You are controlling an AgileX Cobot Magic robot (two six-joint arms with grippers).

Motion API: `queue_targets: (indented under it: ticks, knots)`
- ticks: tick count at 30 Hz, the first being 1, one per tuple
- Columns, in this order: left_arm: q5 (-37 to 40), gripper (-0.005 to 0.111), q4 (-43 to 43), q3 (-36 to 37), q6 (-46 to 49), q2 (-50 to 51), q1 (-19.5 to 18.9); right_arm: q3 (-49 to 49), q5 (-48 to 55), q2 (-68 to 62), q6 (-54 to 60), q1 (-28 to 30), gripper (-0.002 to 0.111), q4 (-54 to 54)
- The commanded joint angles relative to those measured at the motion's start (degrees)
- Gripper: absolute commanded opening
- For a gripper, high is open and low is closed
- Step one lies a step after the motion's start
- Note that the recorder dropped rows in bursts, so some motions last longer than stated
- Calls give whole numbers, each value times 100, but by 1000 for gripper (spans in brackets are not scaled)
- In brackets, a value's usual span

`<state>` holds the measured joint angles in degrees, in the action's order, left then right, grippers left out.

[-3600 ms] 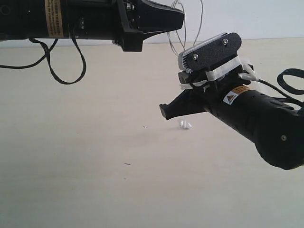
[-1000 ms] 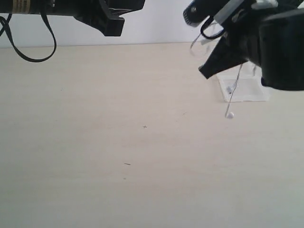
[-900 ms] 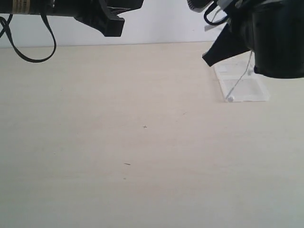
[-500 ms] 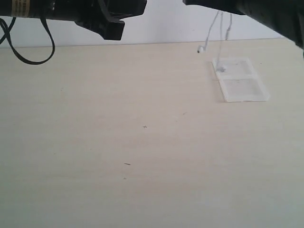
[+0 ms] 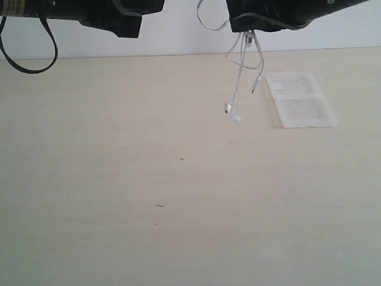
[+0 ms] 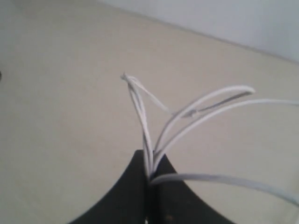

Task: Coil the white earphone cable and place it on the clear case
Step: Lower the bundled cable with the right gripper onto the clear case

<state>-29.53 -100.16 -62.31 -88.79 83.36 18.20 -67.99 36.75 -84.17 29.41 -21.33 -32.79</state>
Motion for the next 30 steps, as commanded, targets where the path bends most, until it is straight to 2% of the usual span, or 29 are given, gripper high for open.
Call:
queue_targets:
  ticks: [1, 9, 14, 17, 20, 22, 25, 27, 30]
  knots:
    - [-34, 0, 21, -17, -58, -42, -8, -933, 1454, -384, -1720, 37, 0, 2199]
    - [-383, 0, 21, -17, -142, -42, -8, -2012, 2535, -1073, -2213, 50, 0, 3177]
    - [-676, 0, 21, 3, -142, -42, -8, -2523, 2712, -1592, -2477, 151, 0, 3533]
    - [-675, 0, 121, 239, 230, -123, -8, -2724, 2673, -1811, -2477, 381, 0, 3521]
    - [-750, 0, 1482, 779, 1435, -271, -72, -2844, 2634, -1953, -2466, 704, 0, 3507]
    - [-1178, 0, 2794, 1286, 2657, -422, -130, -2844, 2505, -2009, -2438, 964, 0, 3359]
    - [-2344, 0, 4427, 2295, 4177, -792, -173, -2844, 2403, -2195, -1988, 1376, 0, 2687]
    - [-2845, 0, 4892, 2893, 4513, -1126, -173, -2844, 2353, -2362, -1899, 1518, 0, 2640]
    - [-3348, 0, 5087, 3641, 4804, -1602, -173, -2844, 2163, -2603, -1899, 1548, 0, 2841]
